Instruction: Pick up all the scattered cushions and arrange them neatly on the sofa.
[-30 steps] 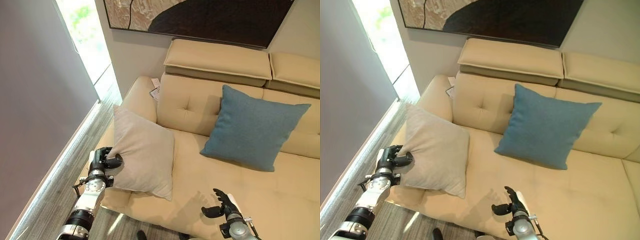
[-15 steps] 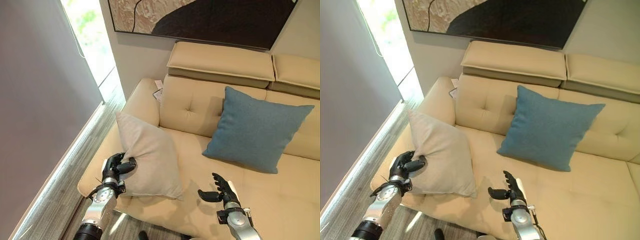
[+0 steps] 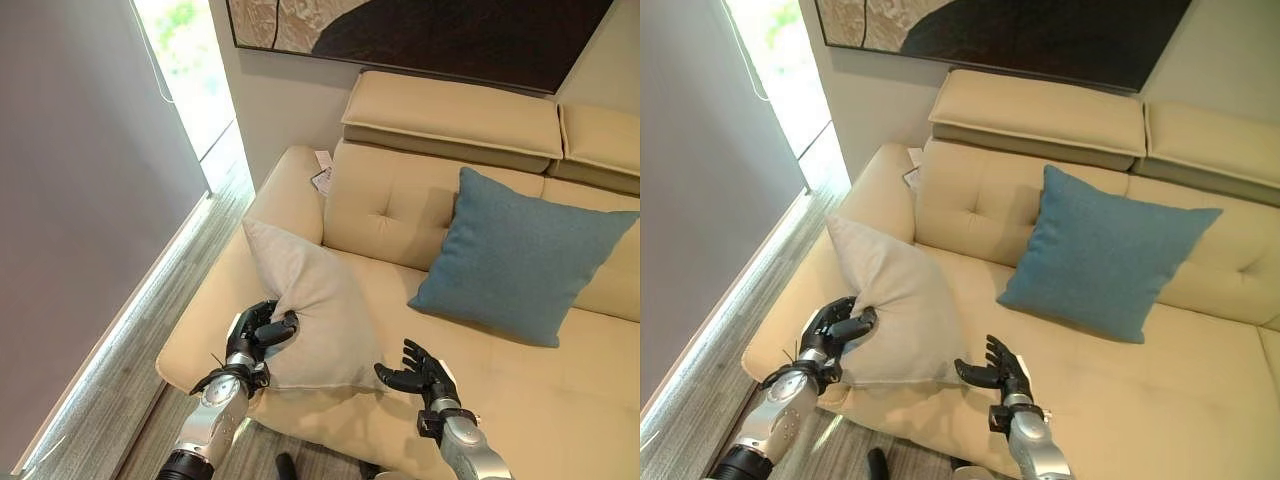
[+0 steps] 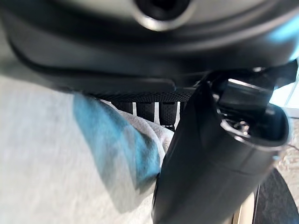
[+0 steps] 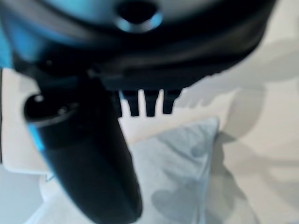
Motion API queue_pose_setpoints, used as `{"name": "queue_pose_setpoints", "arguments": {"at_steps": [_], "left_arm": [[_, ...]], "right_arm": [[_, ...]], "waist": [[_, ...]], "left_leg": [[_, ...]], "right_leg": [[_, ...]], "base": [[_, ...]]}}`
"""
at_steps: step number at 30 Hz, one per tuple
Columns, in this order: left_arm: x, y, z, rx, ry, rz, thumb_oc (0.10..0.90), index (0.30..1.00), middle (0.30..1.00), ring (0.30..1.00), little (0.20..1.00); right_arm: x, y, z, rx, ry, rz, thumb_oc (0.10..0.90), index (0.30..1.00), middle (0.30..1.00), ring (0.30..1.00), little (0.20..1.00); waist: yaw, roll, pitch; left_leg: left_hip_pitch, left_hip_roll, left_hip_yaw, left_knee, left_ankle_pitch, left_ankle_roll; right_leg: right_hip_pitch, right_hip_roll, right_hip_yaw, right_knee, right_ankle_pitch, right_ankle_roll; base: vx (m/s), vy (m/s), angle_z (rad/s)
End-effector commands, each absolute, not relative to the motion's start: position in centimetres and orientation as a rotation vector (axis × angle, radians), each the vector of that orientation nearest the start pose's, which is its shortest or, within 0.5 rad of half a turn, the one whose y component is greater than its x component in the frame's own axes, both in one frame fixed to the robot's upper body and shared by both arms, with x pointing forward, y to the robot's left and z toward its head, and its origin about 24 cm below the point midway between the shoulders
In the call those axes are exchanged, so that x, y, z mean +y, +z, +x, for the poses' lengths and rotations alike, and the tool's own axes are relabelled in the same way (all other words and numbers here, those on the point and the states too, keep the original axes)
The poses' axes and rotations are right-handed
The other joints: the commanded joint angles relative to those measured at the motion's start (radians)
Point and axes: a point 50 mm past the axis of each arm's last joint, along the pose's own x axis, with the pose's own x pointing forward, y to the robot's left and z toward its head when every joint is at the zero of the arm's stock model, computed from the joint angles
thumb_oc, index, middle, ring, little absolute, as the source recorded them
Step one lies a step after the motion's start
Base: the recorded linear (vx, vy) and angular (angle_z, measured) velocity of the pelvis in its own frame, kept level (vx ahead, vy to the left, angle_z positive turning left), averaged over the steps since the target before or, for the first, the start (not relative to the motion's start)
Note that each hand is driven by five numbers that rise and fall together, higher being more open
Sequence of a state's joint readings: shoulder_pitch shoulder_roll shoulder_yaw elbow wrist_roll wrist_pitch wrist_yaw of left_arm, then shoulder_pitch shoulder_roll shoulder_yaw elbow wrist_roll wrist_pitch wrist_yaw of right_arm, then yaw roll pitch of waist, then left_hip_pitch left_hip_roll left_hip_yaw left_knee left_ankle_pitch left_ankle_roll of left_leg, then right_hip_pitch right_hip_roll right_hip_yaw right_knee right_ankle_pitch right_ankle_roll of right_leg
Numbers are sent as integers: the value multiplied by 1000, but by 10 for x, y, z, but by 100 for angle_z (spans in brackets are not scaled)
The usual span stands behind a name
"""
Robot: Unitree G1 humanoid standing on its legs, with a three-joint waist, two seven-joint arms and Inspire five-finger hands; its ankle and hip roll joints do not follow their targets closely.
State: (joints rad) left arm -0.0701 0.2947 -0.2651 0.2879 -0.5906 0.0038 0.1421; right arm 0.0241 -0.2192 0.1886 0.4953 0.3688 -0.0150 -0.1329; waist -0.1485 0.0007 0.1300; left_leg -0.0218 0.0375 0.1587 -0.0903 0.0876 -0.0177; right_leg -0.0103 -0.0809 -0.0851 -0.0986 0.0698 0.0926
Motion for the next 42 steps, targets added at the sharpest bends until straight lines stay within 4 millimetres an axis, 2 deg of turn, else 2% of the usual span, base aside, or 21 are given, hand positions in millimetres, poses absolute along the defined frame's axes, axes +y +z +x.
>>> {"name": "queue_pose_setpoints", "arguments": {"at_steps": [1, 3, 7, 8, 13, 17, 19, 25, 26, 29, 32, 36, 39, 42], "left_arm": [[133, 84, 284, -164, -236, -362, 400, 300, 300, 300, 300], [129, 99, 284, -221, -276, -355, 400, 300, 300, 300, 300], [127, 111, 283, -274, -307, -348, 400, 300, 300, 300, 300], [125, 120, 282, -312, -336, -353, 400, 300, 300, 300, 300], [120, 134, 277, -368, -393, -370, 400, 300, 300, 300, 300], [116, 147, 270, -424, -448, -389, 400, 300, 300, 300, 300], [115, 157, 267, -468, -477, -405, 400, 300, 300, 300, 300], [115, 157, 267, -469, -477, -405, 400, 300, 300, 300, 300], [119, 185, 258, -596, -532, -404, 400, 300, 300, 300, 300], [122, 191, 255, -626, -543, -407, 400, 300, 300, 300, 300], [126, 199, 250, -665, -571, -406, 400, 300, 300, 300, 300], [129, 201, 247, -668, -600, -387, 400, 300, 300, 300, 300], [141, 210, 246, -702, -608, -297, 400, 300, 300, 300, 300], [148, 217, 248, -729, -599, -240, 400, 300, 300, 300, 300]], "right_arm": [[-175, -46, 237, 360, -84, 129, 800, 900, 900, 900, 900], [-177, -49, 237, 377, -96, 102, 800, 900, 900, 900, 900], [-181, -48, 240, 374, -123, 76, 800, 900, 900, 900, 900], [-185, -47, 243, 368, -150, 81, 800, 900, 900, 900, 900], [-188, -45, 249, 358, -190, 106, 800, 900, 900, 900, 900], [-190, -46, 252, 354, -247, 224, 800, 900, 900, 900, 900], [-188, -48, 254, 353, -299, 390, 800, 900, 900, 900, 900], [-188, -48, 254, 353, -299, 391, 800, 900, 900, 900, 900], [-199, -50, 256, 340, -373, 513, 800, 900, 900, 900, 900], [-202, -48, 258, 330, -383, 527, 800, 900, 900, 900, 900], [-215, -44, 260, 302, -406, 531, 800, 900, 900, 900, 900], [-225, -41, 262, 282, -430, 535, 800, 900, 900, 900, 900], [-236, -35, 264, 245, -442, 553, 800, 900, 900, 900, 900], [-239, -33, 264, 233, -433, 561, 800, 900, 900, 900, 900]], "waist": [[6, -32, -70], [11, -34, -66], [17, -34, -66], [22, -35, -67], [31, -36, -66], [39, -36, -66], [45, -35, -69], [45, -35, -68], [57, -36, -73], [59, -36, -74], [65, -35, -79], [69, -32, -82], [73, -29, -86], [72, -28, -86]], "left_leg": [[50, 7, 15, 3, -139, -50], [46, 7, 11, 3, -138, -51], [43, 7, 7, 3, -138, -52], [42, 8, 4, 3, -139, -52], [41, 7, 0, 3, -141, -51], [40, 8, -3, 3, -141, -52], [42, 7, -5, 3, -143, -54], [42, 7, -6, 3, -143, -54], [47, 7, -11, 3, -146, -58], [48, 7, -13, 3, -148, -59], [53, 7, -16, 3, -150, -60], [58, 6, -16, 3, -153, -60], [64, 7, -15, 3, -154, -61], [68, 7, -15, 3, -155, -62]], "right_leg": [[16, -45, -77, 11, -31, 72], [15, -45, -82, 11, -31, 74], [15, -46, -87, 11, -33, 75], [15, -47, -91, 11, -34, 75], [17, -48, -96, 11, -35, 75], [18, -48, -101, 11, -38, 75], [21, -48, -105, 11, -40, 74], [22, -48, -105, 11, -41, 74], [32, -48, -117, 11, -46, 73], [34, -49, -121, 11, -47, 74], [40, -49, -125, 11, -50, 73], [46, -49, -127, 11, -54, 73], [54, -49, -132, 11, -57, 74], [58, -48, -134, 11, -58, 73]], "base": [[6, -2, 3], [0, 0, 0], [0, 0, 0], [0, 0, 0], [12, 6, 7], [9, 8, 2], [27, 5, 7], [9, 0, 6], [50, 0, 2], [26, 0, 8], [15, -1, 5], [18, 0, 9], [0, 0, 0], [0, 0, 0]]}}
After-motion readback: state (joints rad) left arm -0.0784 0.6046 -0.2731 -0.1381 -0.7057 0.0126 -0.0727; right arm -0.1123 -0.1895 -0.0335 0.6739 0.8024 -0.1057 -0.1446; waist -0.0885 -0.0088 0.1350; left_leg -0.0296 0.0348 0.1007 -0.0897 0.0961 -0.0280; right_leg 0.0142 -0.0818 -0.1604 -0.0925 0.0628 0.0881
